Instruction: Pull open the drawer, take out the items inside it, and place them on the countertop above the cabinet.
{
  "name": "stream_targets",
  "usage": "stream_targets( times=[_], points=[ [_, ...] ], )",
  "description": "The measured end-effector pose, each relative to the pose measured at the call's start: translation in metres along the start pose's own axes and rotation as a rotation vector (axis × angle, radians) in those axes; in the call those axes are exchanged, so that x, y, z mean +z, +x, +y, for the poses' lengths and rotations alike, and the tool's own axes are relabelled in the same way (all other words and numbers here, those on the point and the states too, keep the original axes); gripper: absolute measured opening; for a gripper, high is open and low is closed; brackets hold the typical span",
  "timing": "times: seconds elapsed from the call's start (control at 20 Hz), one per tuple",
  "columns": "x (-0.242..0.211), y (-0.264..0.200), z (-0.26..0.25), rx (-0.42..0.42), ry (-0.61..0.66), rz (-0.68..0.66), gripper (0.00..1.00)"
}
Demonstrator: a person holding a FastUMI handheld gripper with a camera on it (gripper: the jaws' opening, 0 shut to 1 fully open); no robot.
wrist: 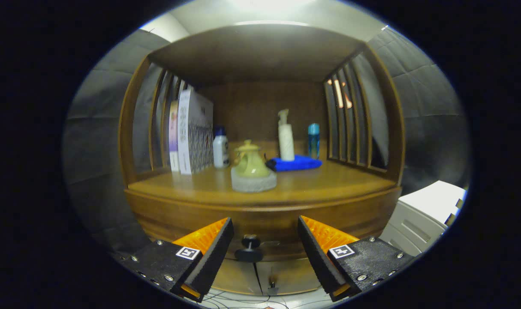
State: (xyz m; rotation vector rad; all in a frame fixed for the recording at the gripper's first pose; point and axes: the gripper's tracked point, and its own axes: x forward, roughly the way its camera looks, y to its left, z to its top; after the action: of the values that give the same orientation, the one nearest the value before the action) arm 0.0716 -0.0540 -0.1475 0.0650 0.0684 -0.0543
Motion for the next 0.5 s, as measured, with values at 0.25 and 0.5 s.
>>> stream_targets(
  times=[0.25,0.5],
  points=[
    [0.098,-0.042,-0.024,0.036,0.06,-0.121,0.93],
    [0.176,-0.087,-0.025,0.037,-0.042,-0.205,0.92]
  ],
)
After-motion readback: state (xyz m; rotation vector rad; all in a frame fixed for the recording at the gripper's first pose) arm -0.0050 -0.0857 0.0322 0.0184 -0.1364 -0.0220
